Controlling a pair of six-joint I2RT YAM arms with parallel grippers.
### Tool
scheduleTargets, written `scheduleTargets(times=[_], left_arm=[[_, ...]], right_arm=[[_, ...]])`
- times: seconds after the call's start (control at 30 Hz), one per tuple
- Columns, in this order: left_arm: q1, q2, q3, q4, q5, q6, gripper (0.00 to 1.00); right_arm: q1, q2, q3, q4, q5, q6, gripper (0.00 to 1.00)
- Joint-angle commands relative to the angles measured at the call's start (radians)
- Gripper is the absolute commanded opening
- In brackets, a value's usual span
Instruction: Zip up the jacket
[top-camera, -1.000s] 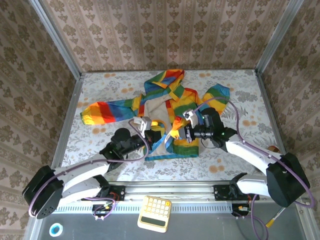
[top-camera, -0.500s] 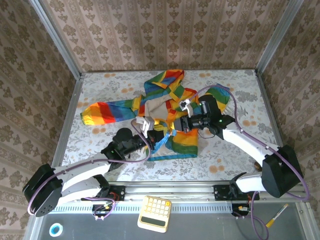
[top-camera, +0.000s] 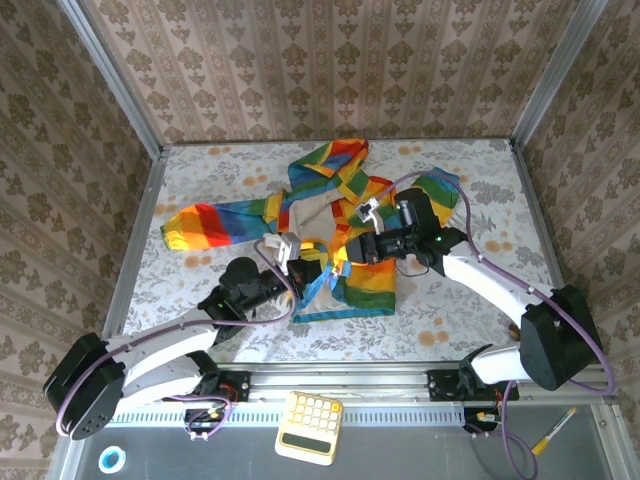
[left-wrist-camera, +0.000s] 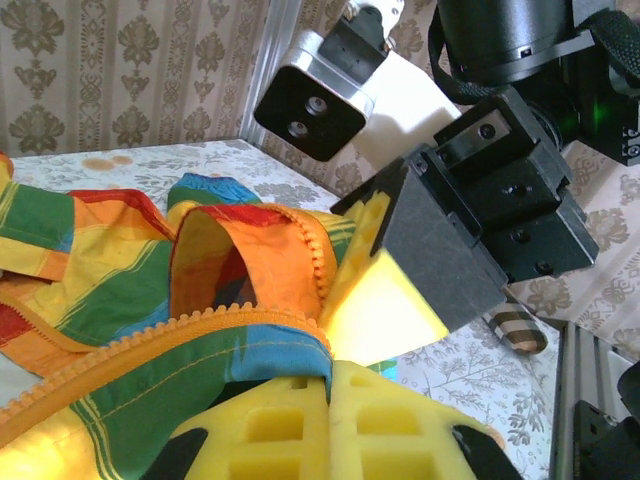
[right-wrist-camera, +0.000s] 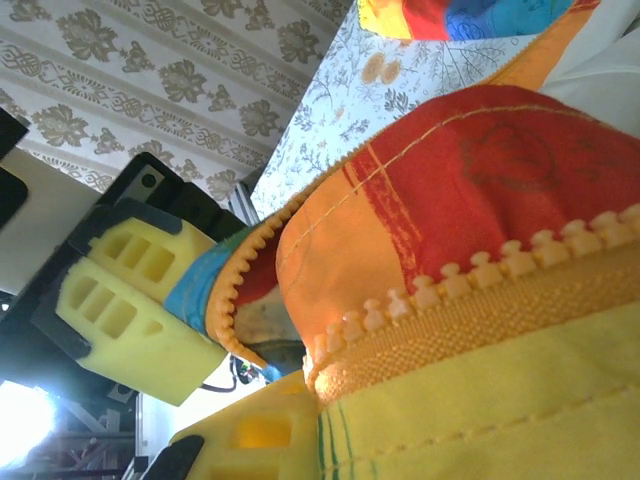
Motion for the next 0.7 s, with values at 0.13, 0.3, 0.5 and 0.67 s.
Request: scheduleTargets(times=[0.13, 0.3, 0.5, 0.67], left_arm=[[-0.001, 0.039, -0.015, 0.111, 0.058, -0.036, 0.00], [-0.004, 0.060, -0.017, 0.117, 0.080, -0.041, 0.00], [-0.004, 0.062, -0.023, 0.134, 0.083, -0.049, 0.00], [0.005, 0.061, -0.032, 0.147, 0.084, -0.063, 0.00]], right_arm=[[-0.007, 0.017, 0.049, -0.003, -0.041, 0.026, 0.00], [-0.007, 0.017, 0.061, -0.004, -0.046, 0.035, 0.00], [-0.007, 0.017, 0.063, 0.009, -0.054, 0.042, 0.00], [-0.008, 0.017, 0.061, 0.027, -0.069, 0.053, 0.00]])
